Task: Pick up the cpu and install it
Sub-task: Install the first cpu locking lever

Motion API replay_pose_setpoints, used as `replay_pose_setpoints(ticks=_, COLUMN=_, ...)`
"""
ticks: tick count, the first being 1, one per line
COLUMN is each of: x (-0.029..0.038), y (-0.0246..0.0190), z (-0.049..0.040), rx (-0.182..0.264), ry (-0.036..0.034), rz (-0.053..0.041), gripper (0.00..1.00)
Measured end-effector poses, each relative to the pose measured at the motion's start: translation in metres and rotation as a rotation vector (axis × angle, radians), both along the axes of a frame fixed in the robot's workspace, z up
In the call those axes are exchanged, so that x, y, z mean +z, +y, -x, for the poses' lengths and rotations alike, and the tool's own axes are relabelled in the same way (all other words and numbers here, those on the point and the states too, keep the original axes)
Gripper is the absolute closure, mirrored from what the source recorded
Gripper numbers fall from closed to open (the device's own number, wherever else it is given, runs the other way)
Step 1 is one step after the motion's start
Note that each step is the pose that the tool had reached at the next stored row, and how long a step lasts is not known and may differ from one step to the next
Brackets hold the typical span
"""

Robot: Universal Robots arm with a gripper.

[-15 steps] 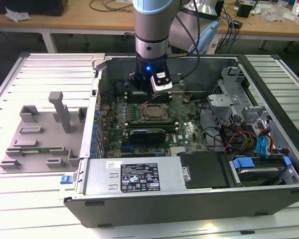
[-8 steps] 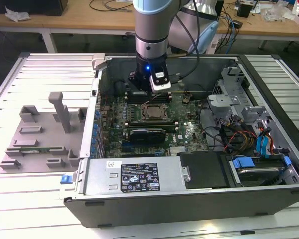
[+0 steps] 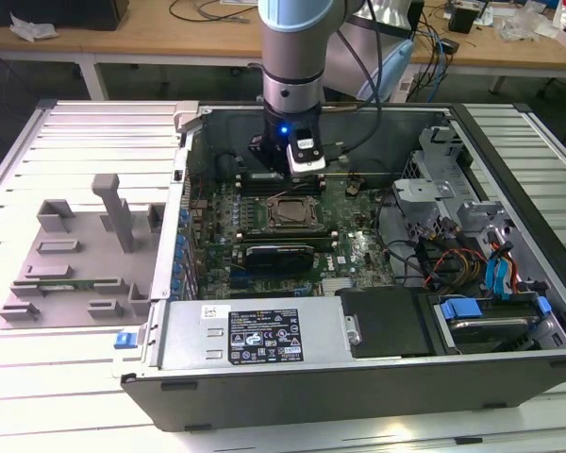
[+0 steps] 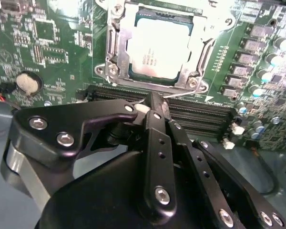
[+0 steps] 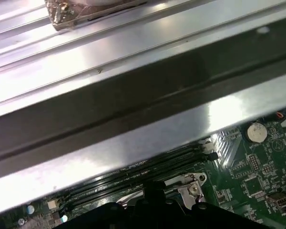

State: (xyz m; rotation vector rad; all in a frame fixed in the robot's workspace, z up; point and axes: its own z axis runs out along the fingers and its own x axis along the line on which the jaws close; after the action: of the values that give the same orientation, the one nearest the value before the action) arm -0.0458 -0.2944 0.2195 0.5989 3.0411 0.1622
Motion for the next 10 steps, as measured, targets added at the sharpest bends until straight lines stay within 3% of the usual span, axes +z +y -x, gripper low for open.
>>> replay_pose_setpoints(ticks=3, x=-0.0035, y=0.0000, z=-0.0001, rx=-0.072, ry=0.0000, rz=0.0001, gripper=0.89)
replay_pose_setpoints(ticks=4, x=-0.0059, y=0.0000, z=-0.0003, rx=-0.127, ry=0.0001, rz=0.0001, gripper=0.89)
replay_pose_setpoints(ticks=5, x=-0.0069, y=0.0000, z=-0.0006, rx=-0.152, ry=0.0000, rz=0.0001, gripper=0.89)
replay_pose_setpoints(ticks=7, x=-0.0078, y=0.0010, z=-0.0007, rx=-0.173, ry=0.0001, rz=0.0002, gripper=0.89)
replay_pose_setpoints(ticks=9, x=-0.0084, y=0.0062, z=-0.0011, rx=-0.183, ry=0.0000, rz=-0.0001, gripper=0.89)
replay_pose_setpoints(ticks=10, x=-0.0087, y=0.0066, z=-0.0027, rx=-0.187, ry=-0.0001, rz=0.0003, gripper=0.89)
